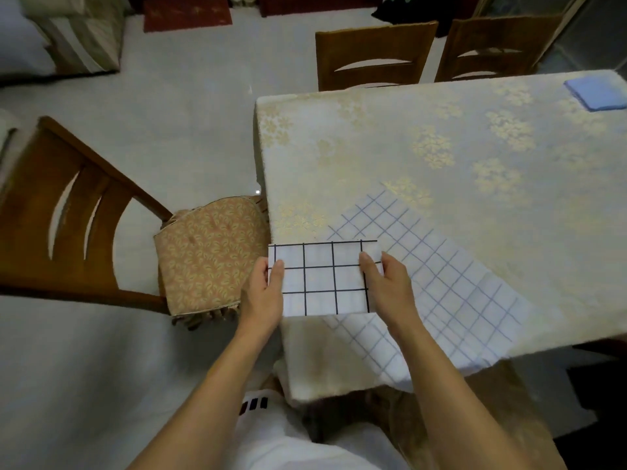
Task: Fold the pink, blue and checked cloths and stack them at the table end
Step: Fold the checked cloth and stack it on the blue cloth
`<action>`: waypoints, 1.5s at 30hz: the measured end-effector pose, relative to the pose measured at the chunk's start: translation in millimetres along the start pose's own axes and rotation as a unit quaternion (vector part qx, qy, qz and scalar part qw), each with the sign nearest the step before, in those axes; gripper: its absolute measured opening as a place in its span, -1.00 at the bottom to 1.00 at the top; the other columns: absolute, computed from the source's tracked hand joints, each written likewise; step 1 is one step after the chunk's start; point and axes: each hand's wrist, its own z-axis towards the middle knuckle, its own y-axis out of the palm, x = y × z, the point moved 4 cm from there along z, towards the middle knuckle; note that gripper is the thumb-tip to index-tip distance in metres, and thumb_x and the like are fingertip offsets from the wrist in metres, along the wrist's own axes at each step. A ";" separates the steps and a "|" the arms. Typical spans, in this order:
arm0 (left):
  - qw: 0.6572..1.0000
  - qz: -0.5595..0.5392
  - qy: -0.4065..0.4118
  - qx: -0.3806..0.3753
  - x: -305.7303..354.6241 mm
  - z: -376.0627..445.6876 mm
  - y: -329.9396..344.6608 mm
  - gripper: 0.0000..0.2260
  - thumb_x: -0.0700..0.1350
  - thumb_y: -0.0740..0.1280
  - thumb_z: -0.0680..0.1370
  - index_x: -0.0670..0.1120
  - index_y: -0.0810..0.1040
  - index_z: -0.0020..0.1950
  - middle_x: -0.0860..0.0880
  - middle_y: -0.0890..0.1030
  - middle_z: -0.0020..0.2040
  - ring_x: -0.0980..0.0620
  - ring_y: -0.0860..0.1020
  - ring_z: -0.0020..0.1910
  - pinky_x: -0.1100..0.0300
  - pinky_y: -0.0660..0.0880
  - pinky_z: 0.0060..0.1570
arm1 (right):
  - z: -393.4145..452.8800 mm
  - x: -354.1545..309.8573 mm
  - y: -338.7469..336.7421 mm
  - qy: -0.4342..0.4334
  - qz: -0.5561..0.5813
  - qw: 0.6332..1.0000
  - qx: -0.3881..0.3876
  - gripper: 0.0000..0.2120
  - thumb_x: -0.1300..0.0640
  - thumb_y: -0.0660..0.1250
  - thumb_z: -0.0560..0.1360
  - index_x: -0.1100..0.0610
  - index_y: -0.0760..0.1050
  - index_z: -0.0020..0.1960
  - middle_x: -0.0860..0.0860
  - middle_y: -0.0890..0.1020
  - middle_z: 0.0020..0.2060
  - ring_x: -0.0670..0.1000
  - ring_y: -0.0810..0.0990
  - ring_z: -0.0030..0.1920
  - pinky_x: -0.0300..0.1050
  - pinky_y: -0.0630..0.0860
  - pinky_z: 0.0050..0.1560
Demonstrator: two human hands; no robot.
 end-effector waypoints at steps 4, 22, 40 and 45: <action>0.995 -0.071 -0.041 0.054 -10.1 -29.4 -34.6 -0.72 -0.07 0.15 0.69 -0.28 0.41 -0.05 -0.04 0.44 -0.27 0.13 0.43 -0.31 0.31 0.38 -0.33 | -23.2 -7.2 27.3 -0.031 -0.039 0.998 -0.033 -0.42 -0.33 0.15 0.53 0.15 0.55 0.16 0.07 0.66 0.07 0.10 0.61 0.10 0.18 0.56 0.14; 0.945 -0.084 -0.105 0.297 -91.6 -125.7 -248.5 -0.81 -0.03 0.15 0.68 -0.13 0.45 0.07 -0.01 0.59 -0.10 0.08 0.57 -0.16 0.36 0.49 -0.32 | -130.9 -69.1 217.7 -0.198 -0.092 0.952 -0.214 -0.72 -0.08 0.14 0.68 0.04 0.55 0.00 -0.09 0.66 -0.16 -0.08 0.61 -0.14 0.07 0.55 -0.08; 0.887 -0.069 -0.131 0.437 -211.2 -189.1 -546.0 -0.80 -0.08 0.17 0.67 -0.17 0.44 -0.04 0.02 0.47 -0.27 0.11 0.39 -0.31 0.17 0.35 -0.24 | -306.2 -155.7 501.0 -0.258 -0.077 0.903 -0.335 -0.64 -0.03 0.16 0.68 0.18 0.50 -0.14 -0.02 0.54 -0.34 -0.14 0.48 -0.35 -0.24 0.37 -0.34; 0.880 -0.080 -0.130 0.449 -224.8 -179.7 -586.3 -0.79 -0.07 0.16 0.67 -0.16 0.44 -0.06 0.00 0.46 -0.29 0.05 0.38 -0.30 0.10 0.35 -0.22 | -316.0 -174.4 541.9 -0.253 -0.102 0.904 -0.329 -0.60 -0.07 0.16 0.67 0.21 0.48 -0.15 0.05 0.55 -0.34 -0.07 0.51 -0.34 -0.08 0.46 -0.29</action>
